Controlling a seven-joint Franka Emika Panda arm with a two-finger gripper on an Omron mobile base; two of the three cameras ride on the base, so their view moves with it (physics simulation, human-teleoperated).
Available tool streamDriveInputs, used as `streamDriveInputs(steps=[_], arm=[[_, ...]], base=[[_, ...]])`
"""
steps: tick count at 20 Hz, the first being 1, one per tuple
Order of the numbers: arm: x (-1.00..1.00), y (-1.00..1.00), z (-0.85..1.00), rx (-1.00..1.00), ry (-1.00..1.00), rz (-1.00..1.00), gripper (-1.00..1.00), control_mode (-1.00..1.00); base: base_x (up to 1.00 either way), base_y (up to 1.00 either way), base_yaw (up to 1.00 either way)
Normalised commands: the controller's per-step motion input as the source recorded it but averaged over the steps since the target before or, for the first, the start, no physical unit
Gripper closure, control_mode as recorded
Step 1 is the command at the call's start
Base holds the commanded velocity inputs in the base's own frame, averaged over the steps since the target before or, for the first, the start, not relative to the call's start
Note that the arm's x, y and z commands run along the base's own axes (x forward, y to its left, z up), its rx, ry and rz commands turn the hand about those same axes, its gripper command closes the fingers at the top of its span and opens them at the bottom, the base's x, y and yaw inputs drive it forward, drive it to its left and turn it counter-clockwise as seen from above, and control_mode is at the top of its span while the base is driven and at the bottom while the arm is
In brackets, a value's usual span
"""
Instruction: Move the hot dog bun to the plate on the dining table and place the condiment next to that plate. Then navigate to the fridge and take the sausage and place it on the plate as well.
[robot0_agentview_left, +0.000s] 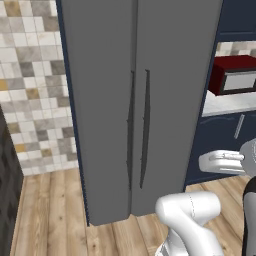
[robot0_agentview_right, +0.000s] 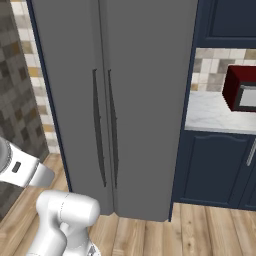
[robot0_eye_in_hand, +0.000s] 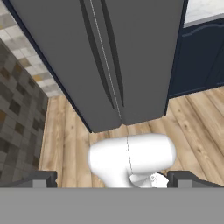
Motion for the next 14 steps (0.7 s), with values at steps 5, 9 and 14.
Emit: streamDriveInputs(steps=[5,9,14], arm=[[0.26,-0.04,0.0,0.0,0.0,0.0,-1.0,-1.0],[0.98,-0.15,0.0,0.0,0.0,0.0,-1.0,-1.0],[1.0,-0.01,-0.01,-0.02,0.0,0.0,-1.0,-1.0]], base=[[0.0,0.0,0.0],[0.0,0.0,0.0],[0.0,0.0,0.0]])
